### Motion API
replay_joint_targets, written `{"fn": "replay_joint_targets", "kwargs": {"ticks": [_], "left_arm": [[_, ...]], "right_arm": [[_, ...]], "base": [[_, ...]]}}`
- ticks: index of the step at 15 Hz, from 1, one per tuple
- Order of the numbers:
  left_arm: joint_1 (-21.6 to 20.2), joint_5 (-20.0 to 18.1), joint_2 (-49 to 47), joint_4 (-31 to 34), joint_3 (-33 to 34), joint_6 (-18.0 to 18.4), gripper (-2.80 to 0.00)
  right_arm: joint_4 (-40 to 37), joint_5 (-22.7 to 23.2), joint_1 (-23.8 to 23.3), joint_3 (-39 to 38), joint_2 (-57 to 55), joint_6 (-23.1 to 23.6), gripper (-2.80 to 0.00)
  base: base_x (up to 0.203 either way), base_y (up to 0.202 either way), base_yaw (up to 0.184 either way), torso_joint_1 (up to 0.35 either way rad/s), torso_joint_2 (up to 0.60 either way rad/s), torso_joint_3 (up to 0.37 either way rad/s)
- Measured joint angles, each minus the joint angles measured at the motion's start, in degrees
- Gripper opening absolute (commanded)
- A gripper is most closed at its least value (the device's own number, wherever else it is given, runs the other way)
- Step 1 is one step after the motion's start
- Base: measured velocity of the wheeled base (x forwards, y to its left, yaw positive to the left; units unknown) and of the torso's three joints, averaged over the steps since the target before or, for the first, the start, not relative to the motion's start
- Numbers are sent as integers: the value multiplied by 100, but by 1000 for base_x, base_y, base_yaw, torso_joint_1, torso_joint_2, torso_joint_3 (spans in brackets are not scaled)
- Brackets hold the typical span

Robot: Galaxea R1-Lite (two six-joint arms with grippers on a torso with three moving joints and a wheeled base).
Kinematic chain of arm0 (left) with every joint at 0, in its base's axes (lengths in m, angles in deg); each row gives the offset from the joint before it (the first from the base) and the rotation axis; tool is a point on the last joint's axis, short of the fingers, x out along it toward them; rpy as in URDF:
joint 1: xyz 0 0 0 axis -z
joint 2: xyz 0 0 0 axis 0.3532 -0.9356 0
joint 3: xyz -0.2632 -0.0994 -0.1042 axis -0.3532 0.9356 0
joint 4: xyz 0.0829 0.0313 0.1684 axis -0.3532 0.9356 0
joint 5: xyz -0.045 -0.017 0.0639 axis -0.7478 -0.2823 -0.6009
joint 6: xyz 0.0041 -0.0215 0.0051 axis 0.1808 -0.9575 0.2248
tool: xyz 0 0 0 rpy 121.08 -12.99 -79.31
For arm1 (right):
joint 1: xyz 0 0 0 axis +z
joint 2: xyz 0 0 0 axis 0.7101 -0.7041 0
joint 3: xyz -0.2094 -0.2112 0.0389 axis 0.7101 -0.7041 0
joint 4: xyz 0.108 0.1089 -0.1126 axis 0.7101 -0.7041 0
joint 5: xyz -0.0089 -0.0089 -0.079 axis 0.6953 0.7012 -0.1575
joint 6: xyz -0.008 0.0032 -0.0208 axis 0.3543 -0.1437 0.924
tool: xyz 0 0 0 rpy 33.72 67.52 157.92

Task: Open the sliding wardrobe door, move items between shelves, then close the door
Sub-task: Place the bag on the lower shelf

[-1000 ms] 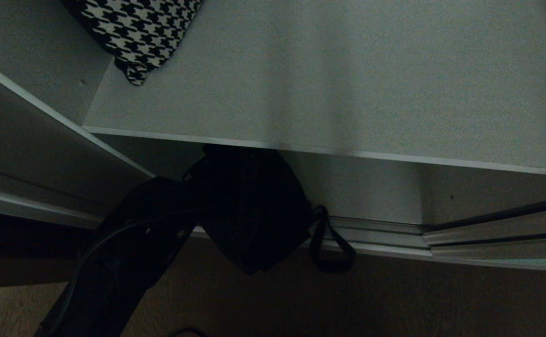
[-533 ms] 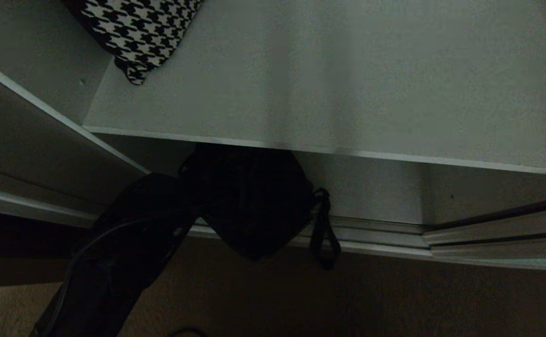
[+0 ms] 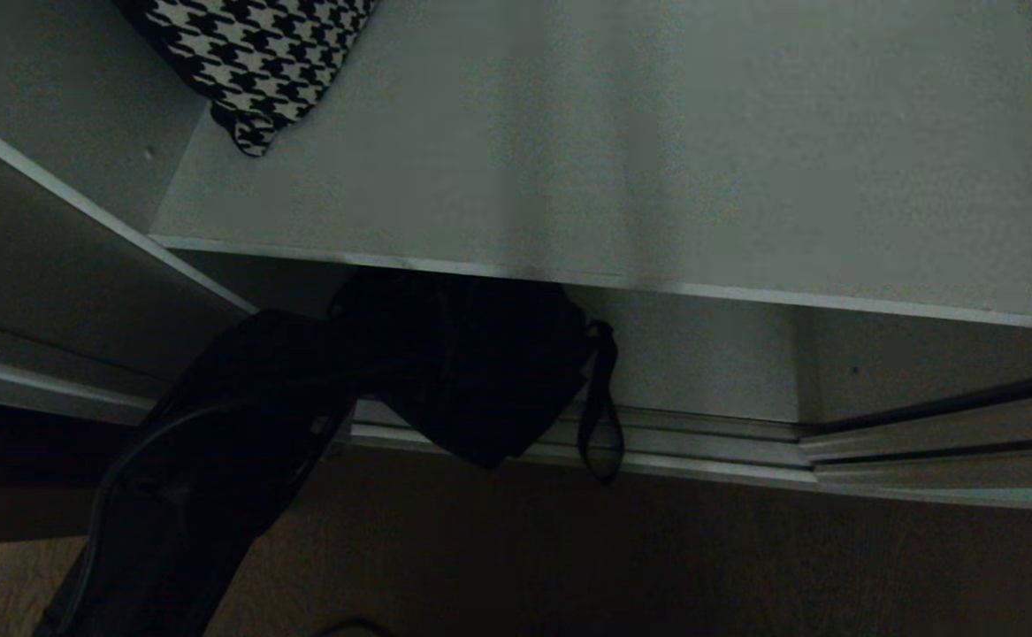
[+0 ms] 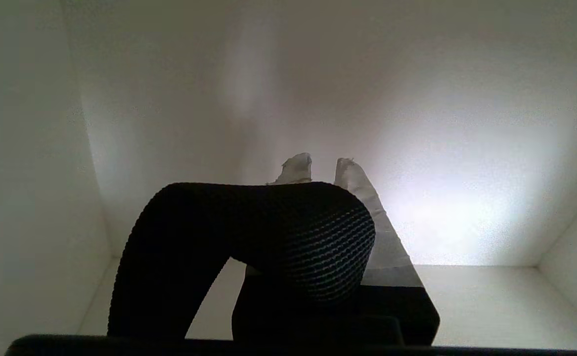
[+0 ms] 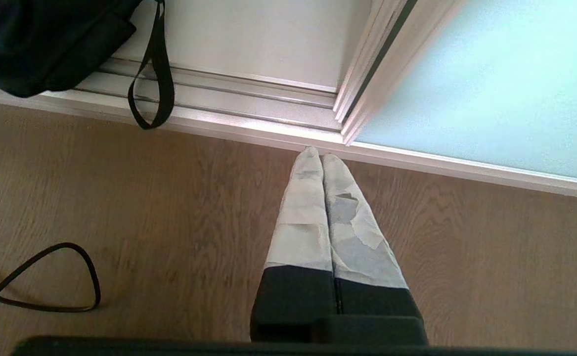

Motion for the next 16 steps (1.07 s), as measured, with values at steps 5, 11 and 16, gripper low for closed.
{"fn": "replay_joint_targets", "kwargs": {"ticks": [5,11,16], "left_arm": [[23,6,-141,-110,-16,-119,-280],[52,-55,-446,-138,-6,-166,-280],[61,-56,-686,-101,-11,-168,-280]], "right_arm": [[0,0,0,0,0,-1,-280],[0,1,0,0,0,-3,-280],[0,0,0,0,0,-2,-280]], "base": [[0,0,0,0,0,0],[0,0,0,0,0,0],[0,0,0,0,0,0]]}}
